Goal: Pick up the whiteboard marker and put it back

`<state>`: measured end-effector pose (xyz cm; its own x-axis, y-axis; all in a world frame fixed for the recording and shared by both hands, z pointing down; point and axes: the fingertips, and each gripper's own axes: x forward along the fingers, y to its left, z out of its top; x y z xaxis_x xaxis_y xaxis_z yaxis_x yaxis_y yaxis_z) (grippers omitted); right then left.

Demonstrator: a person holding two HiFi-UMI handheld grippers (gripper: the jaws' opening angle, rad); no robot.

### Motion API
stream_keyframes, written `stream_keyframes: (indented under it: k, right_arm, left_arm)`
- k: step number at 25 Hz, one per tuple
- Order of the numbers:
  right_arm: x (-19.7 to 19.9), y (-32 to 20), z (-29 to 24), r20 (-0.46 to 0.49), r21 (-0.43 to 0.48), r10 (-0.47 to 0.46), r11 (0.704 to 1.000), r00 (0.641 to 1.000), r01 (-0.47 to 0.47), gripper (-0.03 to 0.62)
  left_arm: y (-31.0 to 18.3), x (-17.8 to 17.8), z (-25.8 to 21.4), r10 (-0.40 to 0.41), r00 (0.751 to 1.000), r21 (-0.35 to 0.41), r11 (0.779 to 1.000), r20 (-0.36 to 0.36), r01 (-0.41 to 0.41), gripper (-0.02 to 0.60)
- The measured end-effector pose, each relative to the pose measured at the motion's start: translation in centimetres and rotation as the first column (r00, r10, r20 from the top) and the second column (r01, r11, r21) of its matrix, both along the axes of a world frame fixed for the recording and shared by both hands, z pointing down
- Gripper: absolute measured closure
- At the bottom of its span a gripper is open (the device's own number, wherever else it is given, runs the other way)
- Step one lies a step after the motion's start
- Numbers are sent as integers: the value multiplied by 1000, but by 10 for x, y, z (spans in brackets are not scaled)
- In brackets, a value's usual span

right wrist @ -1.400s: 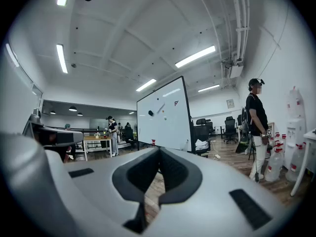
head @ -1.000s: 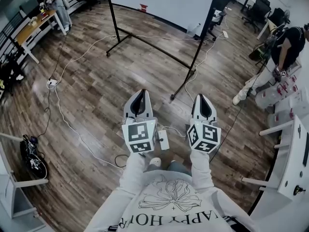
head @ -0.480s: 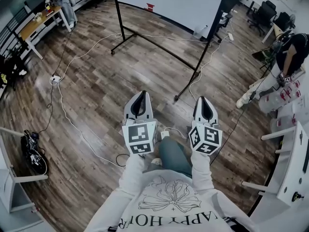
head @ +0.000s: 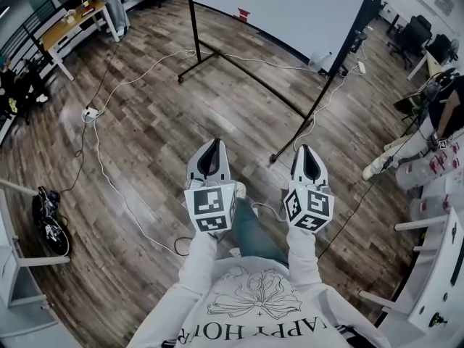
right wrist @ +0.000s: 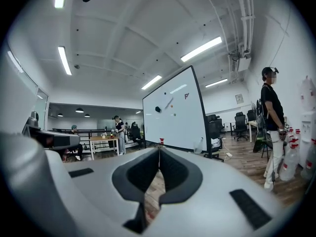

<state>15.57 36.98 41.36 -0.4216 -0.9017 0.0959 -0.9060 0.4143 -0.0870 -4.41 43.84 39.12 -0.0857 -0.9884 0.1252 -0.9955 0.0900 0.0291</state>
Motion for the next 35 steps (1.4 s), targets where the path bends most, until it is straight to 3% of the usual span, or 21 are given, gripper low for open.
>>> stream_keyframes:
  k: [7,19,28,35]
  right_arm:
    - [-36,-116,4,16,6,8,1000,1000,-8,591]
    - [-77,-331,-24,35,41,76,996,996,-78,591]
    - [-62,-398,-12,12,4,150,989,989,-150,590]
    - [-43,-448,2,2,-16,244,970,970,-244,591]
  left_arm:
    - [-106,-36,7,-15,1000,-14,1000,25,15,575]
    - [-321,-78,-29,58,996,38,997,61,-60,575]
    - [-412,-70,-16,129,991,9,992,28,-129,575]
    - [-485,-53,1,228,974,-16,974,16,-228,575]
